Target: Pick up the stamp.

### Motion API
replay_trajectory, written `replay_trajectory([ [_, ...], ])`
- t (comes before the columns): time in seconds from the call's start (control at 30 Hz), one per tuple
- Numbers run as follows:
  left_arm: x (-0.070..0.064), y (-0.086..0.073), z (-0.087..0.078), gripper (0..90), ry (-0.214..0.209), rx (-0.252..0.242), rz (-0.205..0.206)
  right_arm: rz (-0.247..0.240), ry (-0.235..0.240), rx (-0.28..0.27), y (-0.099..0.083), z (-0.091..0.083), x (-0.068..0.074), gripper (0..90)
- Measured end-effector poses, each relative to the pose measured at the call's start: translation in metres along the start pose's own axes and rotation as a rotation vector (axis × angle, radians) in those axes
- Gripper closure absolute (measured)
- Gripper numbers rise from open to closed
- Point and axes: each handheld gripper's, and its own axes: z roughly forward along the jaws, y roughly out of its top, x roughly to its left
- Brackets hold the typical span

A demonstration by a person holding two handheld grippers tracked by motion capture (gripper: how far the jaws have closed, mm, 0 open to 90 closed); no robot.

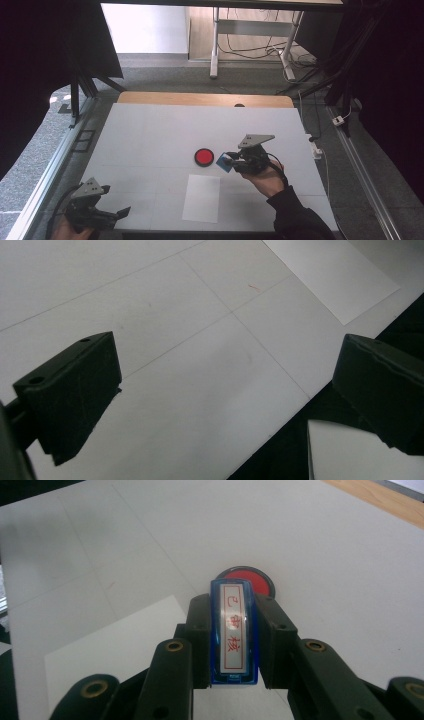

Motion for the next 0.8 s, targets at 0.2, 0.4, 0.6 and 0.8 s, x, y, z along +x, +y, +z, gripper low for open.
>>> replay_trajectory([
  [0.2,0.000,0.000,0.001,0.0,-0.005,0.008,0.004,-0.037,0.035,-0.009,0.002,-0.003,0.010,71.7],
  [0.4,0.000,0.000,0.000,0.0,-0.010,0.007,0.002,-0.043,0.082,-0.031,0.005,-0.005,0.020,71.6],
  [0.6,0.000,0.000,0.001,0.0,-0.012,0.010,0.004,-0.056,0.112,-0.050,0.007,-0.008,0.026,71.7],
  [0.8,0.000,0.000,0.001,0.0,-0.017,0.011,0.004,-0.070,0.157,-0.068,0.010,-0.009,0.034,71.7],
])
